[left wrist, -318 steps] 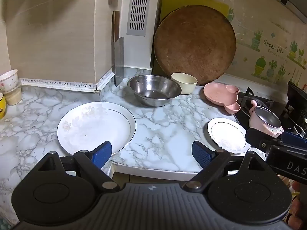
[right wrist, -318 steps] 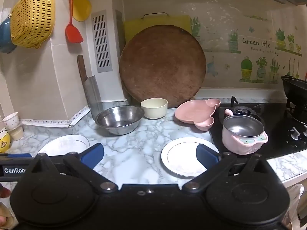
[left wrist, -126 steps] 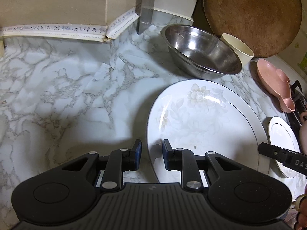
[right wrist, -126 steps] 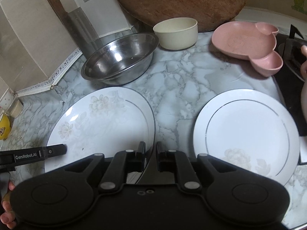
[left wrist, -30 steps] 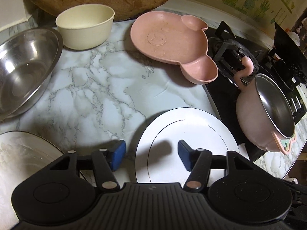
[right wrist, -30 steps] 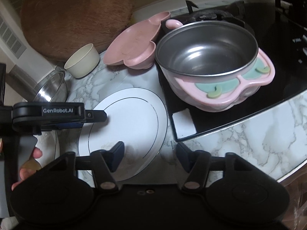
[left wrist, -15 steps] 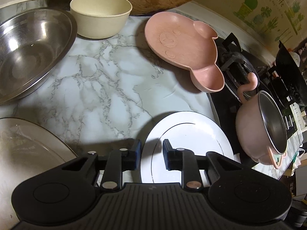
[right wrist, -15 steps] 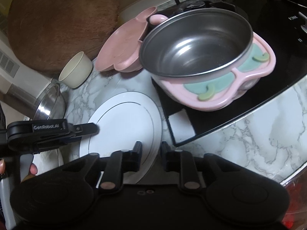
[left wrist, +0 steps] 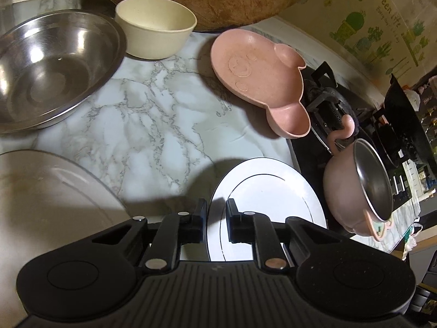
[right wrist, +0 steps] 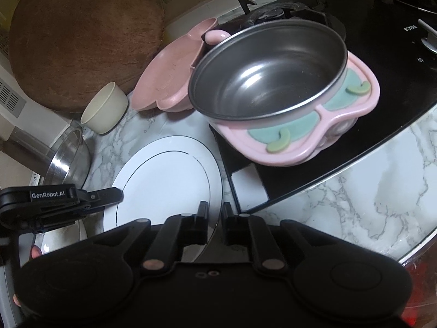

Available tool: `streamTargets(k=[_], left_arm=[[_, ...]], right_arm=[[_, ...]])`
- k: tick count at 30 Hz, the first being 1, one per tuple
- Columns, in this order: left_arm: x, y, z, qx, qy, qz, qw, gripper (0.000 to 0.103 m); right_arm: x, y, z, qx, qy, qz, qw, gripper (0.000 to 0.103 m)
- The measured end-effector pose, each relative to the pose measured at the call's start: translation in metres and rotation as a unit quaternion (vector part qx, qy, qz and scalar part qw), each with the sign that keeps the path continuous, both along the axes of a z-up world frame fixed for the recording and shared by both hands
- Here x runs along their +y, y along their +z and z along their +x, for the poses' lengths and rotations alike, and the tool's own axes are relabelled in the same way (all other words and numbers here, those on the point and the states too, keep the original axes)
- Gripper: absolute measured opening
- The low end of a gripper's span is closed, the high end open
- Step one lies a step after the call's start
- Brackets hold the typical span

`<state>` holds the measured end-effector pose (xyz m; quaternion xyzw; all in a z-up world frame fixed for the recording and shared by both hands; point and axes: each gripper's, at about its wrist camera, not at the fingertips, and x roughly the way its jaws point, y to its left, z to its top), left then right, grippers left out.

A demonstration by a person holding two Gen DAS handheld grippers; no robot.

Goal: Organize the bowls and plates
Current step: 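Lift the small white plate and lower it onto the large plate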

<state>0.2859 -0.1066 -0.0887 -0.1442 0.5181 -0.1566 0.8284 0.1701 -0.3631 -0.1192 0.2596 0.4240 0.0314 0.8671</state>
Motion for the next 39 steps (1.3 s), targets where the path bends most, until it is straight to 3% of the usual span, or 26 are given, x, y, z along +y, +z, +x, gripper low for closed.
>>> streamTargets(k=[10,16,30,39], left_arm=[[0.038,0.034,-0.028,-0.027,0.035,-0.011,0.999,0.014],[0.078,0.044,-0.049,-0.036,0.074,-0.009,0.9966,0.014],[0.169,0.006,-0.091,0.008,0.176,-0.008,0.9843,0.014],[0.182,-0.008,-0.101,0.015,0.182,0.0,0.9832,0.014]], right_arm=[[0.017,0.029,0.001,-0.028,0.035,0.009,0.999,0.011],[0.052,0.041,0.008,-0.04,0.083,0.006,0.996,0.011],[0.151,0.04,0.025,-0.036,0.201,-0.03,0.979,0.009],[0.178,0.028,0.029,-0.021,0.233,-0.047,0.971,0.009]])
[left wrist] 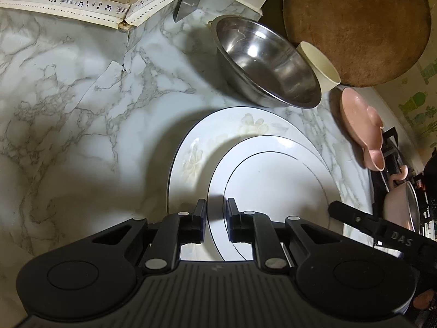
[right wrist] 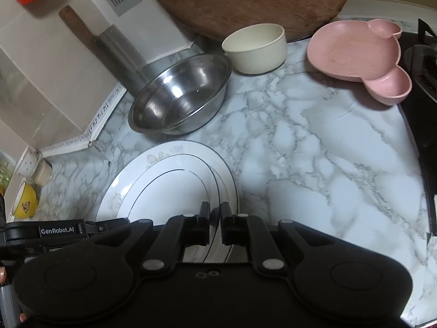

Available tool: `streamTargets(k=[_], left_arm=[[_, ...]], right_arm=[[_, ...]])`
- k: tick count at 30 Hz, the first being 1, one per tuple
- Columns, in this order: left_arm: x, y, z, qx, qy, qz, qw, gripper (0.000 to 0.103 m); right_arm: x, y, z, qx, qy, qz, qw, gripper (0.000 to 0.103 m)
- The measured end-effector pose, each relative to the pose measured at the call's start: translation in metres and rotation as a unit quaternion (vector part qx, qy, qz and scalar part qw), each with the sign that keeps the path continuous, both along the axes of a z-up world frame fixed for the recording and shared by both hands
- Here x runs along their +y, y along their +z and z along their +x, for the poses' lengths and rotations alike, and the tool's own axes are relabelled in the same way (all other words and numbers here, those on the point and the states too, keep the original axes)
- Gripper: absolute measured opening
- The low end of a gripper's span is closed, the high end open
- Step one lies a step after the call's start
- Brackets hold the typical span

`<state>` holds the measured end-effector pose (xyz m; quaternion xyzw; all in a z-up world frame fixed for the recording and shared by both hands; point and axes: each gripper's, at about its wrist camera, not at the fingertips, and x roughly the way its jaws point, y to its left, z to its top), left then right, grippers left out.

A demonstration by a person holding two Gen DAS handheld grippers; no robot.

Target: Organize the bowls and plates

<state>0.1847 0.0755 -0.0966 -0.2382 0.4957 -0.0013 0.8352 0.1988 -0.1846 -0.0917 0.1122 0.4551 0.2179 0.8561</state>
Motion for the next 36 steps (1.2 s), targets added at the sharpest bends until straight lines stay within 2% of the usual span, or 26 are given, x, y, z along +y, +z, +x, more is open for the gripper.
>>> streamTargets(k=[5,16,25,31,36], left_arm=[[-0.003,0.001,0.0,-0.002,-0.007,0.014,0.9999,0.014],[0.006,0.006,-0.001,0.0,-0.008,0.013,0.9999,0.014],[0.006,0.021,-0.011,-0.026,-0.011,0.034,0.999,0.014],[-0.006,0.026,-0.017,-0.04,-0.022,0.05,0.9977,0.014],[-0.016,0.034,-0.021,-0.051,-0.031,0.071,0.9957,0.014]], right_arm=[[0.001,-0.005,0.005,0.008,-0.003,-0.003,1.0,0.009],[0.006,-0.009,0.009,0.018,-0.005,0.003,1.0,0.009],[0.015,-0.013,0.011,0.018,-0.001,-0.002,1.0,0.01],[0.019,-0.01,0.006,-0.005,0.014,-0.026,1.0,0.011],[0.019,-0.001,-0.001,-0.028,0.02,-0.03,0.999,0.02]])
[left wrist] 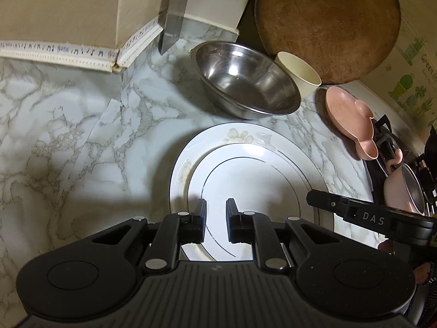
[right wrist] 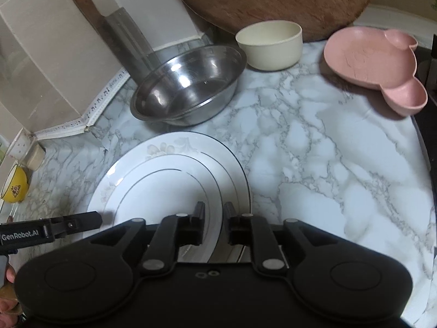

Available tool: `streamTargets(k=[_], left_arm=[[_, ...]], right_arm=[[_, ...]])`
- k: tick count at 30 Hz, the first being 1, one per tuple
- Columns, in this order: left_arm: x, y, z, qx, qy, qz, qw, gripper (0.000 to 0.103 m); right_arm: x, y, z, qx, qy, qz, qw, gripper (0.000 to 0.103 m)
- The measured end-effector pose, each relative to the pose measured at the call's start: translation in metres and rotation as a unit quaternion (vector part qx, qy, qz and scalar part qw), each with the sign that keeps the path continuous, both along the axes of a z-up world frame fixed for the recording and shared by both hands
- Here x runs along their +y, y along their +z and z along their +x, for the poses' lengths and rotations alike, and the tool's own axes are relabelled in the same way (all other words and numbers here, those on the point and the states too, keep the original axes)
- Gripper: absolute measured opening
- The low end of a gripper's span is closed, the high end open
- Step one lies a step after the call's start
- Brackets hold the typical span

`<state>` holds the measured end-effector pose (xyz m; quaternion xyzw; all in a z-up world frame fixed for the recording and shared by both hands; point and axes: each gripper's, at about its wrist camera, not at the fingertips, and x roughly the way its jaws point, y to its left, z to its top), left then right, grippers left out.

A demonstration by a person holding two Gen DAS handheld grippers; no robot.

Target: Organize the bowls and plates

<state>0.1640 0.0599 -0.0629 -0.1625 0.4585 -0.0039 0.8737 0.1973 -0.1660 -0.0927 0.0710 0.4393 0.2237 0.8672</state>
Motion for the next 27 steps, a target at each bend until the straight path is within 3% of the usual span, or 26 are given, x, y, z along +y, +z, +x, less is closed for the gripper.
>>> streamTargets(k=[2,6,11,12,13,16,22,25,27], left_arm=[[-0.006,0.005,-0.002,-0.008,-0.004,0.021,0.9997,0.014],[-0.015,0.015,-0.007,-0.024,-0.009,0.041,0.9989,0.016],[-0.026,0.027,-0.013,-0.045,-0.02,0.055,0.9973,0.017],[-0.028,0.029,-0.014,-0.049,-0.023,0.058,0.9969,0.019],[-0.03,0.032,-0.015,-0.054,-0.025,0.06,0.9965,0.027],[-0.035,0.039,-0.02,-0.075,-0.028,0.067,0.9946,0.063],[-0.044,0.053,-0.028,-0.098,-0.038,0.078,0.9915,0.067],[-0.046,0.059,-0.033,-0.109,-0.043,0.079,0.9899,0.075],[-0.048,0.064,-0.036,-0.118,-0.045,0.081,0.9887,0.077]], right_arm=[[-0.001,0.005,-0.005,-0.012,0.004,-0.004,1.0,0.025],[-0.003,0.017,-0.019,-0.046,0.011,-0.002,0.999,0.053],[-0.006,0.032,-0.035,-0.082,0.009,-0.001,0.997,0.074],[-0.008,0.034,-0.038,-0.086,0.008,-0.002,0.996,0.076],[-0.009,0.036,-0.04,-0.09,0.007,-0.003,0.996,0.076],[-0.013,0.042,-0.046,-0.1,0.001,-0.005,0.995,0.08],[-0.017,0.054,-0.059,-0.117,-0.011,-0.013,0.993,0.083],[-0.018,0.06,-0.066,-0.127,-0.013,-0.018,0.992,0.085],[-0.018,0.065,-0.072,-0.132,-0.015,-0.022,0.991,0.09]])
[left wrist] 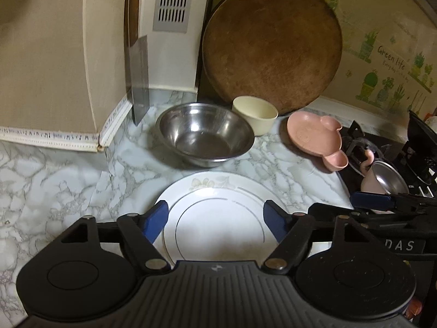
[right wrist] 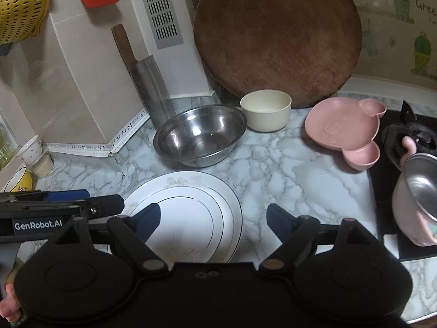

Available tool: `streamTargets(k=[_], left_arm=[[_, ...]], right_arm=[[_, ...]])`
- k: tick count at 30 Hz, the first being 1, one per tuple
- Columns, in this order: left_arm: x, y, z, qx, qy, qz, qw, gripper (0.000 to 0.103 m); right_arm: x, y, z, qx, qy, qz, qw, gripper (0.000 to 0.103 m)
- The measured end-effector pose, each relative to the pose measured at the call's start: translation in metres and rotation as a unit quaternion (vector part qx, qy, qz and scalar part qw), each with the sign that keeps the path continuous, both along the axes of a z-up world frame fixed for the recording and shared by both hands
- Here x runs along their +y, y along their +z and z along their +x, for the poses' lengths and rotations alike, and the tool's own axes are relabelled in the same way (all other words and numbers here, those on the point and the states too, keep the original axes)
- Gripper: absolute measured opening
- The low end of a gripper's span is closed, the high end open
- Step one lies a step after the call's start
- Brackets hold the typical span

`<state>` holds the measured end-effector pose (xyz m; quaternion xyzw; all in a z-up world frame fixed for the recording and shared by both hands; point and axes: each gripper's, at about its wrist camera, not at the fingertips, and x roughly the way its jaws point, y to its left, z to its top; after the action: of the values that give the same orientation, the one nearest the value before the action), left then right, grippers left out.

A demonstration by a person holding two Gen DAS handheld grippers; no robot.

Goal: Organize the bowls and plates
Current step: 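Move both grippers to the rim of the pink bear-shaped plate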

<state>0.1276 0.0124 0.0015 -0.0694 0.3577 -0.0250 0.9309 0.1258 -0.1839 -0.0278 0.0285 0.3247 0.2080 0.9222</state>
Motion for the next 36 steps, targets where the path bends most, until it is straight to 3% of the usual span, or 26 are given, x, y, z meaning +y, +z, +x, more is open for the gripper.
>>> streamTargets(k=[10,12,14,26,36], left_arm=[[-0.011,0.02,0.006,-0.021,-0.01,0.005,0.9997,0.082],[-0.016,0.022,0.011,-0.029,-0.012,0.007,0.9995,0.087],[-0.022,0.025,0.019,-0.038,-0.013,0.011,0.9991,0.099],[-0.071,0.03,0.104,-0.014,-0.039,-0.002,0.9991,0.102],[-0.122,0.011,0.185,0.029,-0.059,-0.001,0.9978,0.102]], right_arm=[[-0.007,0.031,-0.015,-0.041,-0.02,-0.026,0.999,0.102],[-0.012,0.036,-0.012,-0.047,-0.023,-0.031,0.998,0.103],[-0.017,0.04,-0.006,-0.051,-0.026,-0.035,0.998,0.103],[-0.079,0.054,0.067,-0.034,-0.077,-0.032,0.996,0.103],[-0.128,0.051,0.148,-0.006,-0.118,-0.058,0.991,0.103]])
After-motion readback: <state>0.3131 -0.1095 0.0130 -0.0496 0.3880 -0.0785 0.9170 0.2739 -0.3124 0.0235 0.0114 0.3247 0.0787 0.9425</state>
